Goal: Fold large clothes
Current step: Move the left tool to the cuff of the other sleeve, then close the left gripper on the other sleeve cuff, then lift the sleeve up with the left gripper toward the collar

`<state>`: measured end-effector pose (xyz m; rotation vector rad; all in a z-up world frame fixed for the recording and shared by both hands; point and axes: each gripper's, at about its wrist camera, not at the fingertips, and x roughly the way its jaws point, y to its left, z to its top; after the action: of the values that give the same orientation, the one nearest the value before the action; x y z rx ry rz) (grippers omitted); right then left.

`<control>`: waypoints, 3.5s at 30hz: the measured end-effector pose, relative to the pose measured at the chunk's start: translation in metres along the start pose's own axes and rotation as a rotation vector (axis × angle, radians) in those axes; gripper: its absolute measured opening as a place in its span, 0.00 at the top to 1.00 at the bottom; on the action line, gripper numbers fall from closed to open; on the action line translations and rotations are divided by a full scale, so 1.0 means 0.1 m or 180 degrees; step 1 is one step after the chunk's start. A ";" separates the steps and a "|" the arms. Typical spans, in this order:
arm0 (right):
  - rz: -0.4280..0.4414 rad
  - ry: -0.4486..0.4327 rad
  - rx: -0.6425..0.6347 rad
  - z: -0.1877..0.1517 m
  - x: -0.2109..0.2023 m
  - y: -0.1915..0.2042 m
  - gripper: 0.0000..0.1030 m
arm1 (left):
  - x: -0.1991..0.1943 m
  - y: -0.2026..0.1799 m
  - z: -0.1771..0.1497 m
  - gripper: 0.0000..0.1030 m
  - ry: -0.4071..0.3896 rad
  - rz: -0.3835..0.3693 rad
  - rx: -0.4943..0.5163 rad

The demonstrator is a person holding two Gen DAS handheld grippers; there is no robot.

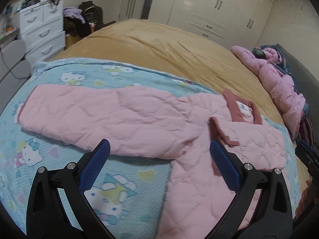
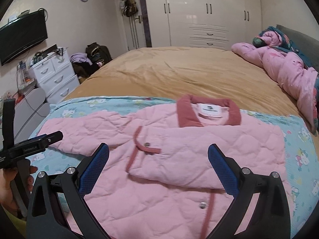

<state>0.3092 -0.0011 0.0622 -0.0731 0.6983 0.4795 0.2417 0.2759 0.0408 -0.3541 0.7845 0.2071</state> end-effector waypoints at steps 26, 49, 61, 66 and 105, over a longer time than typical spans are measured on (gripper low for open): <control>0.0449 0.0193 -0.0494 0.06 0.64 1.40 0.04 | -0.01 1.68 -0.14 0.09 0.0024 0.0499 -0.0821; 0.0560 0.0534 -0.0616 -0.26 1.15 1.63 0.04 | 0.64 2.79 -0.05 0.26 -0.0060 0.0474 -0.1996; 0.0523 0.0526 -0.0418 -0.24 1.08 1.24 0.04 | 0.28 2.54 0.24 0.88 -0.0421 0.0421 -0.1648; 0.0521 0.0460 -0.0348 -0.22 0.92 1.13 0.04 | -0.04 2.30 0.43 0.89 -0.0662 0.0362 -0.1449; 0.0040 -0.0299 0.0567 -0.38 -0.91 -0.89 0.04 | -1.25 -1.02 0.93 0.95 -0.1273 -0.0407 0.0338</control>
<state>0.2664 -0.1250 0.0823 0.1207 0.6470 0.4283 0.2472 0.2113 0.2151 -0.2502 0.3751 0.1102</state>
